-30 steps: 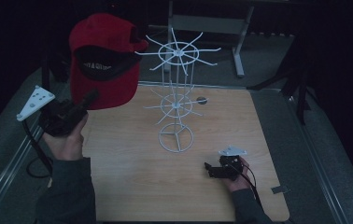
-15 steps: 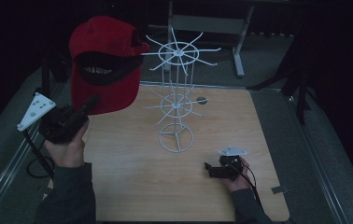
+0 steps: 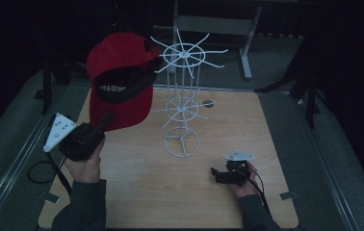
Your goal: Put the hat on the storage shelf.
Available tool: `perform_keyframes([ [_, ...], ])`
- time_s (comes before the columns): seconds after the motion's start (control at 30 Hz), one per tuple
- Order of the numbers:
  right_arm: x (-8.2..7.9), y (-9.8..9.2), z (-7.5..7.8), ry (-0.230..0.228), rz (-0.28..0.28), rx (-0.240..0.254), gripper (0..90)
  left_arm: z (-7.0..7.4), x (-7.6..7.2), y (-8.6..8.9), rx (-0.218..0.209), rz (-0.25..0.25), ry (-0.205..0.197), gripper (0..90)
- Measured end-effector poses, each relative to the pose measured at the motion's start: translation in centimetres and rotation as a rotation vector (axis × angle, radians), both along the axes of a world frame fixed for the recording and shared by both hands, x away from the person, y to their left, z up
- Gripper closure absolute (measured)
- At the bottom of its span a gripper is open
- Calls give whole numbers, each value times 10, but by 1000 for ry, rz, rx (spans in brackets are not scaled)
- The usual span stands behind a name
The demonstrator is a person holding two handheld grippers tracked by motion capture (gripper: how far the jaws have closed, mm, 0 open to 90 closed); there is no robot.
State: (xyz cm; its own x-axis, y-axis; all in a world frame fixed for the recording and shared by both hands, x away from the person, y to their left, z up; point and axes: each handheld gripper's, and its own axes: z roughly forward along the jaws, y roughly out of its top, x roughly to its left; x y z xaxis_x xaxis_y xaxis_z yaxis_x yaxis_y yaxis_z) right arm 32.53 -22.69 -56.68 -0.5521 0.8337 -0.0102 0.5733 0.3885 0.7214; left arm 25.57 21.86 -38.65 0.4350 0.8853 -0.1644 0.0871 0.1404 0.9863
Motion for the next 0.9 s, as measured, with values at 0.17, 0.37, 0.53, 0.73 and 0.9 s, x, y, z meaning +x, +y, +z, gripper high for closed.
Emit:
perform_keyframes([
  [0.17, 0, 0, 0, 0, 0, 0, 137, -16, 3, -5, -33, -8, 16, 852],
  [0.37, 0, 0, 0, -1, 0, 1, 137, -29, 4, -11, -21, -18, 34, 851],
  [0.53, 0, 0, 0, -2, 1, 0, 137, -40, 5, -14, -10, -20, 49, 850],
  [0.73, 0, 0, 0, -3, 2, -1, 137, -54, 5, -16, 2, -19, 75, 849],
  [0.9, 0, 0, 0, -4, 2, -1, 137, -63, 5, -18, 19, -22, 90, 847],
])
